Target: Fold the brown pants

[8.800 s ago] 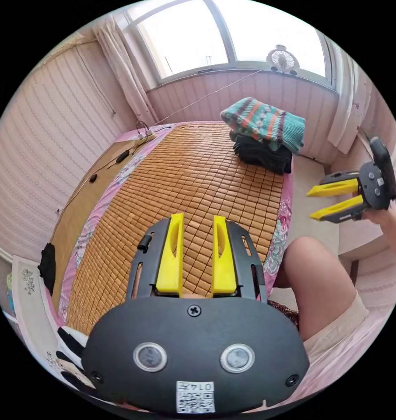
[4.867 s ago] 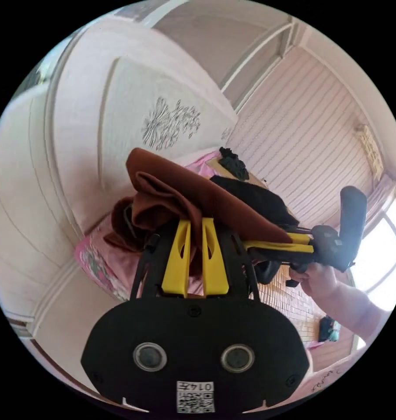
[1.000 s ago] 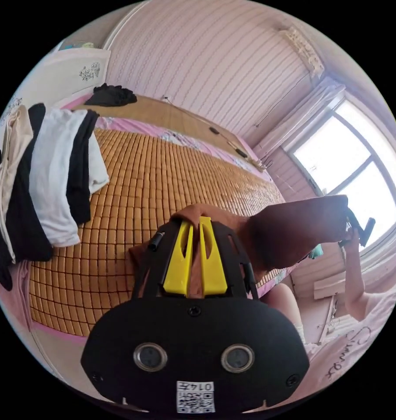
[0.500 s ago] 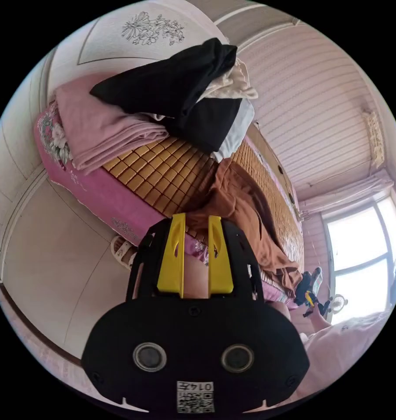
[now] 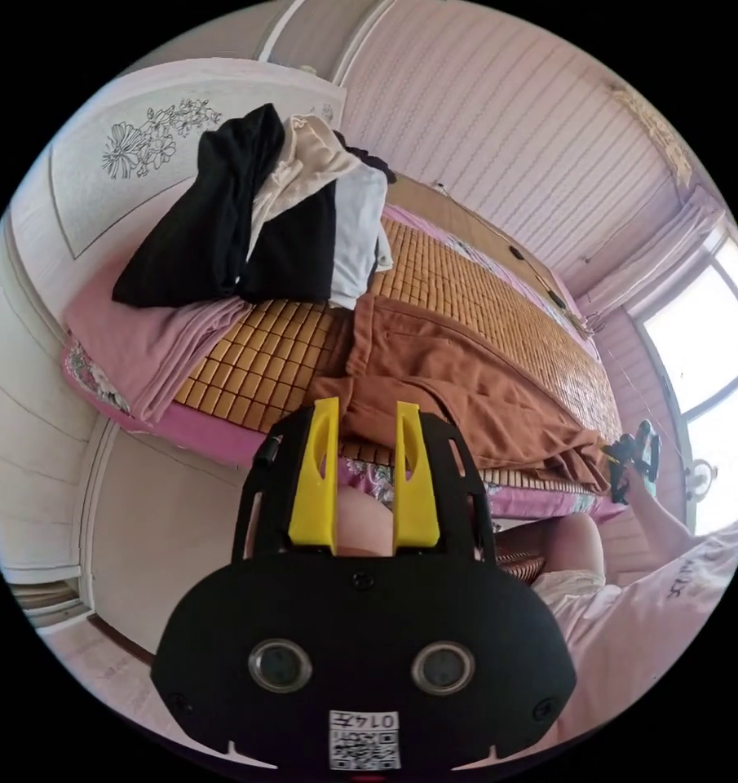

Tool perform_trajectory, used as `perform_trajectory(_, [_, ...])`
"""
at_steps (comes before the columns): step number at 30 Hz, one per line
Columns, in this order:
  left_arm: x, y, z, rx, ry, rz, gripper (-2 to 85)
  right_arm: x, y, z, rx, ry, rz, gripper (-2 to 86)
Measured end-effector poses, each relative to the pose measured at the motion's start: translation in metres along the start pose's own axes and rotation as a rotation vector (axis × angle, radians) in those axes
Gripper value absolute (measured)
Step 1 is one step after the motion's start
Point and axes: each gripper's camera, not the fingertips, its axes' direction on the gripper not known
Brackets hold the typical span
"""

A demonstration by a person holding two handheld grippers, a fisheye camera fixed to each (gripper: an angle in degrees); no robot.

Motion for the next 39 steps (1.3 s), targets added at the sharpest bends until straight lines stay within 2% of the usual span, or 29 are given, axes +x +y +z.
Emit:
perform_trajectory(3, [0.017,-0.01,-0.001,-0.003,0.032,0.073,11.0,0.012,-0.013,0.003,0.038,-0.172,0.117,16.0])
perform_trajectory(6, [0.035,-0.018,0.02,-0.022,0.022,0.117,11.3,0.007,-0.022,0.031,-0.029,-0.157,0.144,13.3])
perform_trajectory(8, [0.042,-0.021,0.07,-0.171,0.028,0.097,12.3,0.005,-0.023,0.056,-0.135,-0.137,0.143,9.5])
perform_trajectory(9, [0.044,-0.021,0.081,-0.206,0.017,0.091,12.1,0.003,-0.021,0.053,-0.092,-0.081,0.125,5.9])
perform_trajectory(11, [0.051,-0.019,0.106,-0.255,-0.058,0.086,10.4,0.005,-0.02,0.051,-0.118,-0.098,0.111,3.0])
perform_trajectory(12, [0.053,-0.02,0.109,-0.259,-0.066,0.082,9.8,0.007,-0.018,0.042,-0.105,-0.122,0.099,2.2])
perform_trajectory(14, [0.058,-0.022,0.119,-0.298,-0.113,0.095,0.8,0.012,-0.009,0.008,0.023,-0.194,0.07,1.5])
perform_trajectory(18, [0.059,-0.025,0.128,-0.335,-0.066,0.093,-0.7,0.022,0.052,-0.089,0.222,-0.324,-0.016,0.9])
perform_trajectory(20, [0.057,-0.026,0.124,-0.314,-0.025,0.062,-0.9,0.024,0.093,-0.112,0.236,-0.287,-0.04,0.8])
perform_trajectory(22, [0.055,-0.026,0.119,-0.306,0.011,0.039,-0.9,0.035,0.128,-0.107,0.135,-0.234,0.009,0.7])
perform_trajectory(24, [0.055,-0.025,0.112,-0.299,0.044,0.031,-1.0,0.061,0.161,-0.08,-0.071,-0.235,0.102,0.6])
perform_trajectory(26, [0.058,-0.021,0.101,-0.295,0.048,0.051,-1.0,0.079,0.172,-0.074,-0.115,-0.205,0.169,0.5])
perform_trajectory(30, [0.068,-0.013,0.078,-0.263,-0.023,0.116,-1.0,0.105,0.157,-0.102,0.104,-0.082,0.289,0.0])
perform_trajectory(32, [0.08,-0.015,0.062,-0.216,-0.067,0.165,-1.0,0.09,0.131,-0.101,0.159,-0.026,0.207,-0.1])
perform_trajectory(36, [0.108,-0.04,0.058,-0.115,-0.044,0.223,-1.0,0.024,0.051,-0.035,0.071,0.081,-0.086,-0.1])
perform_trajectory(39, [0.142,-0.069,0.092,-0.113,-0.122,0.314,-0.9,-0.01,0.011,0.022,0.095,0.11,-0.133,-0.2])
